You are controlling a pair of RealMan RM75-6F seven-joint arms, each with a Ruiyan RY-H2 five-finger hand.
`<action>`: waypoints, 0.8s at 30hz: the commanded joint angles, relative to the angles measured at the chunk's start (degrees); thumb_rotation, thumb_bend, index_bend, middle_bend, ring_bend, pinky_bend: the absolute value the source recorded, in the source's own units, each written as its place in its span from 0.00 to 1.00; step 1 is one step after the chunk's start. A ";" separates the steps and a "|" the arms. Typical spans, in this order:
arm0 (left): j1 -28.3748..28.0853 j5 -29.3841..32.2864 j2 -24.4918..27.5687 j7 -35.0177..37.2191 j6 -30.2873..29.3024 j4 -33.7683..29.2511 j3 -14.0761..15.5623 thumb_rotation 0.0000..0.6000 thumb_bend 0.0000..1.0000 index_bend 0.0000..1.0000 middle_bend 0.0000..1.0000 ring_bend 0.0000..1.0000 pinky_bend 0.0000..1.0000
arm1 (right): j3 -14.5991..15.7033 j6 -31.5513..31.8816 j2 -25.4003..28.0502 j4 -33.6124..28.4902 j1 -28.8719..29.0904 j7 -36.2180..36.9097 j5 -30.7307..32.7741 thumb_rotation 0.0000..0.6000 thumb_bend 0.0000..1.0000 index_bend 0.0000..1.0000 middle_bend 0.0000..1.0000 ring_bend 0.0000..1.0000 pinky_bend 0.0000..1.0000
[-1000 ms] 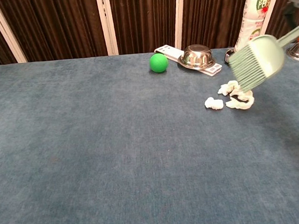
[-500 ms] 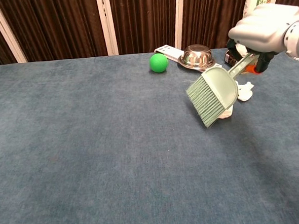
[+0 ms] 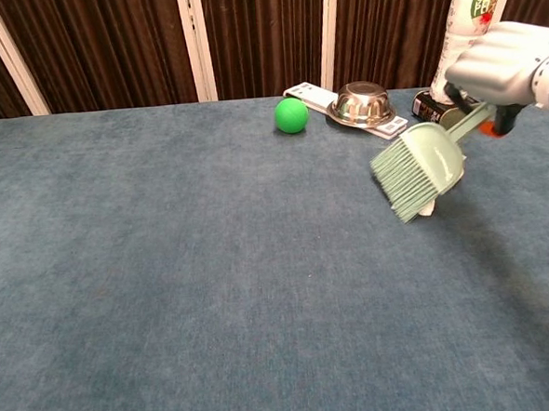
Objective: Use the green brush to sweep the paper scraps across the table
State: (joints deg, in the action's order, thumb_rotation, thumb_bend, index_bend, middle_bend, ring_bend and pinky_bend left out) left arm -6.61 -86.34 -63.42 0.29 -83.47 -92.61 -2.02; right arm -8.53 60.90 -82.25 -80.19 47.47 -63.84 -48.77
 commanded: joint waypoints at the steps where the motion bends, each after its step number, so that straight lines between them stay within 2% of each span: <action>1: 0.09 0.01 0.03 -0.07 -0.10 -0.16 0.04 1.00 0.00 0.00 0.00 0.00 0.00 | 0.32 1.44 0.72 3.16 -0.46 -1.03 1.36 1.00 0.62 0.77 0.93 0.95 0.88; 6: 0.31 -0.27 0.11 -0.40 -0.52 -0.45 0.21 1.00 0.00 0.00 0.00 0.00 0.00 | -0.12 3.67 2.52 5.79 -1.64 -1.66 3.39 1.00 0.62 0.77 0.93 0.95 0.88; 11: 0.39 -0.31 -0.02 -0.80 -0.74 -0.39 0.20 1.00 0.00 0.00 0.00 0.00 0.00 | 0.20 5.91 5.92 5.18 -2.71 -2.52 3.06 1.00 0.62 0.77 0.93 0.95 0.88; 13: 0.38 -0.26 -0.07 -0.85 -0.73 -0.41 0.17 1.00 0.00 0.00 0.00 0.00 0.00 | 0.03 6.49 7.13 3.85 -3.00 -1.96 2.57 1.00 0.62 0.77 0.93 0.95 0.88; 19: 0.25 -0.49 -0.36 -1.32 -0.71 -0.43 0.17 1.00 0.00 0.00 0.00 0.00 0.00 | -0.78 8.76 11.95 -5.82 -3.48 1.27 -1.92 1.00 0.62 0.77 0.93 0.95 0.88; 24: 0.09 -0.52 -0.53 -1.57 -0.56 -0.41 0.12 1.00 0.00 0.00 0.00 0.00 0.00 | 0.02 8.89 12.98 -12.03 -3.13 1.22 -5.07 1.00 0.62 0.77 0.93 0.95 0.88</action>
State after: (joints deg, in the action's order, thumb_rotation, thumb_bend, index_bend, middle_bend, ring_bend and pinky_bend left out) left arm -6.51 -86.86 -63.94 -1.28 -84.05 -93.02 -1.90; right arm -8.95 69.45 -70.20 -89.53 44.22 -62.87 -51.91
